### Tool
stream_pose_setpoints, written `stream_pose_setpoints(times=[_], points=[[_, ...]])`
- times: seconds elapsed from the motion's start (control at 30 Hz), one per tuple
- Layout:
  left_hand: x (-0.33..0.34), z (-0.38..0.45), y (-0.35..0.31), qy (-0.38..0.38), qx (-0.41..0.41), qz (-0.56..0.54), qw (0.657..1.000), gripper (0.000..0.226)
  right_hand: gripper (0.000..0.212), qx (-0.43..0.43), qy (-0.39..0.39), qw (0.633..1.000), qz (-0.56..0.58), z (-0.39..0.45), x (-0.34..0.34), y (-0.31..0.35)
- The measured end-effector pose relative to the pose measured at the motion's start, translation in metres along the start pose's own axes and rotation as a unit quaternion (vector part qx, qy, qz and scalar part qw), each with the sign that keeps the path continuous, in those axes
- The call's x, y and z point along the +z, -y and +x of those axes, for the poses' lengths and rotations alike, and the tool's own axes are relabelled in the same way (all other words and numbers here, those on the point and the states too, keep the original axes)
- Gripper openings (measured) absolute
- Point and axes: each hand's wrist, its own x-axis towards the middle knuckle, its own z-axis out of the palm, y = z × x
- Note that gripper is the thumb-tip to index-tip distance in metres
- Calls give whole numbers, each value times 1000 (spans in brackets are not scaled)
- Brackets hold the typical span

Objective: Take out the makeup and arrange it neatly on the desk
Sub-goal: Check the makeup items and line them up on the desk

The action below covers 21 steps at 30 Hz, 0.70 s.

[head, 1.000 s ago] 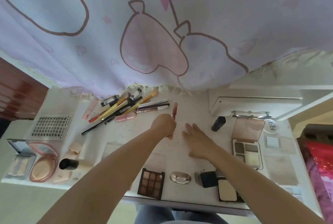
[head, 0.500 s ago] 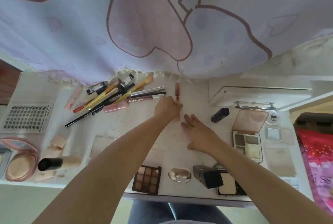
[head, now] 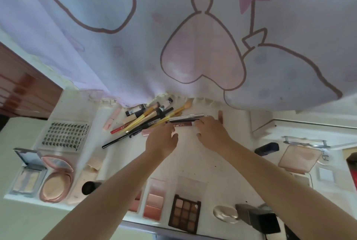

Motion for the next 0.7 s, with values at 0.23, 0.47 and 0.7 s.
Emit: stream_pose_setpoints(times=[0.23,0.47,0.7], points=[[-46,-14,40,-11,33,21,999,26,32,43,2,995,-91,14,4,11],[-71,-11,44,16,90,65,994,29,29,75,10,995,57,-5,-17,22],[-66,-15,18,-3,294,94,951,41,16,73,-178,931,310,-58,-72,58]])
